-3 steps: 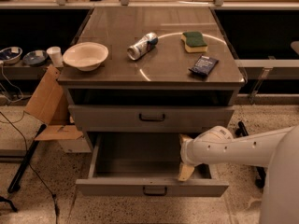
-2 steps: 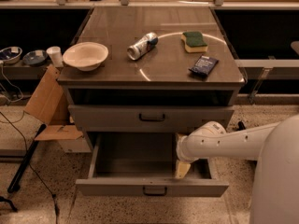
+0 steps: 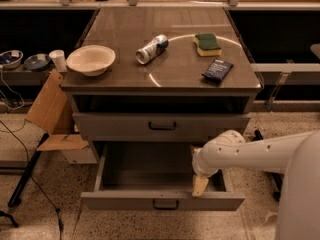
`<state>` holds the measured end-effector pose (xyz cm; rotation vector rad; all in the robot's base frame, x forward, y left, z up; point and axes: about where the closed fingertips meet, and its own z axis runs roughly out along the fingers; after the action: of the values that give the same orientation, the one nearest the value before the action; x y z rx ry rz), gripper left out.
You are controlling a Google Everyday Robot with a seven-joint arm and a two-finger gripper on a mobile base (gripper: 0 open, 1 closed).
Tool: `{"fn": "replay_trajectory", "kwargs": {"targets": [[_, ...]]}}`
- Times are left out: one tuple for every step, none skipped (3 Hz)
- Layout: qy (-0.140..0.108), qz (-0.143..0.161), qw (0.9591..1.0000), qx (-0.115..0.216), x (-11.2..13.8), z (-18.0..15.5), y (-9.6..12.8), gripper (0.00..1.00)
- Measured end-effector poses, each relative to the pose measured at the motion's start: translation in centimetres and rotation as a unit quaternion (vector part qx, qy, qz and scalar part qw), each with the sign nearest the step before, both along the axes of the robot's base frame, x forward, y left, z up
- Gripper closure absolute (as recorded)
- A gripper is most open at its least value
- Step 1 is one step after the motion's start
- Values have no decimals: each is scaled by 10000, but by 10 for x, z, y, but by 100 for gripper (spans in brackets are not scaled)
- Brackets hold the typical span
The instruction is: Open middle drawer
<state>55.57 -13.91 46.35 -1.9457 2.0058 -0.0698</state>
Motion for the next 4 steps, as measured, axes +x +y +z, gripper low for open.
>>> {"fn": "replay_trajectory", "kwargs": {"targets": [[41, -68, 10000, 49, -14, 0, -14, 0], [65, -233, 9997, 38, -34, 0, -33, 0], [201, -403, 9990, 46, -53, -12, -48, 0], [403, -558, 9976, 58, -66, -29, -60, 0]]}}
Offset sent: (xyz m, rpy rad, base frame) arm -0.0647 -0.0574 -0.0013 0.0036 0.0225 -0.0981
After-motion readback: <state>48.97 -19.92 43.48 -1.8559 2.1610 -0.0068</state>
